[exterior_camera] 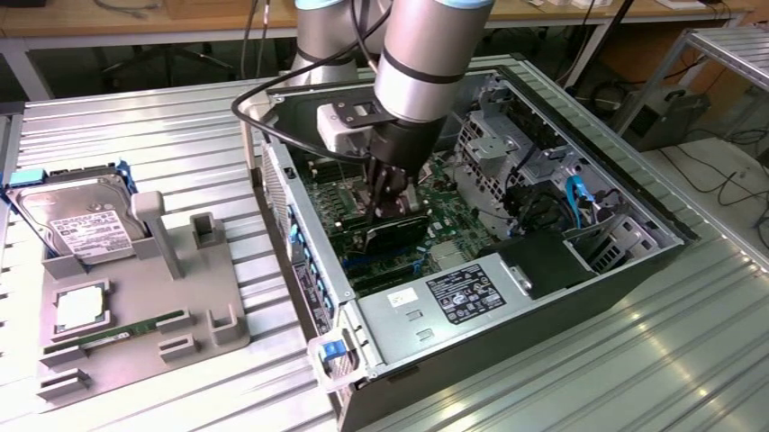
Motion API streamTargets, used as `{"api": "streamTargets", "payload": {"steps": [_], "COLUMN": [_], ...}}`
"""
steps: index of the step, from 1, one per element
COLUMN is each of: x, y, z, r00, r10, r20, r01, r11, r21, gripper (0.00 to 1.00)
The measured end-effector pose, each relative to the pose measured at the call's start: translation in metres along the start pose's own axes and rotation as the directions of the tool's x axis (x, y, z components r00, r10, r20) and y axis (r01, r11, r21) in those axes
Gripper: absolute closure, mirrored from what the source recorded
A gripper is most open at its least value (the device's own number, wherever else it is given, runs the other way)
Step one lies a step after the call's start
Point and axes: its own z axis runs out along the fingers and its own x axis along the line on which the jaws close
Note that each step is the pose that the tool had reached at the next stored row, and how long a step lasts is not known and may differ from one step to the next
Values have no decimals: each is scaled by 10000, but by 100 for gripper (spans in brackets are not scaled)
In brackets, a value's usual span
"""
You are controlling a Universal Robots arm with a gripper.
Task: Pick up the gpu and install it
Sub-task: 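Press down on the gpu until it lock into place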
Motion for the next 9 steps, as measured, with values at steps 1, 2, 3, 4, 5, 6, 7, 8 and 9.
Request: {"api": "streamTargets", "payload": {"steps": [1,2,3,4,5,6,7,8,9], "x": [0,0,1,0,0,0,0,0,0], "y": [0,0,0,0,0,0,0,0,0], "z": [7,9,10,10,11,11,9,4,0], "r00": [10000,10000,10000,10000,10000,10000,10000,10000,10000], "r10": [0,0,0,0,0,0,0,0,0], "r20": [0,-2,-2,-3,0,1,2,-1,-6], "r01": [0,0,0,0,0,0,0,0,0], "r11": [10000,10000,10000,10000,10000,10000,10000,10000,10000], "r21": [0,-1,-1,-2,0,0,1,1,0], "gripper": [89,89,89,89,89,89,89,89,89]}}
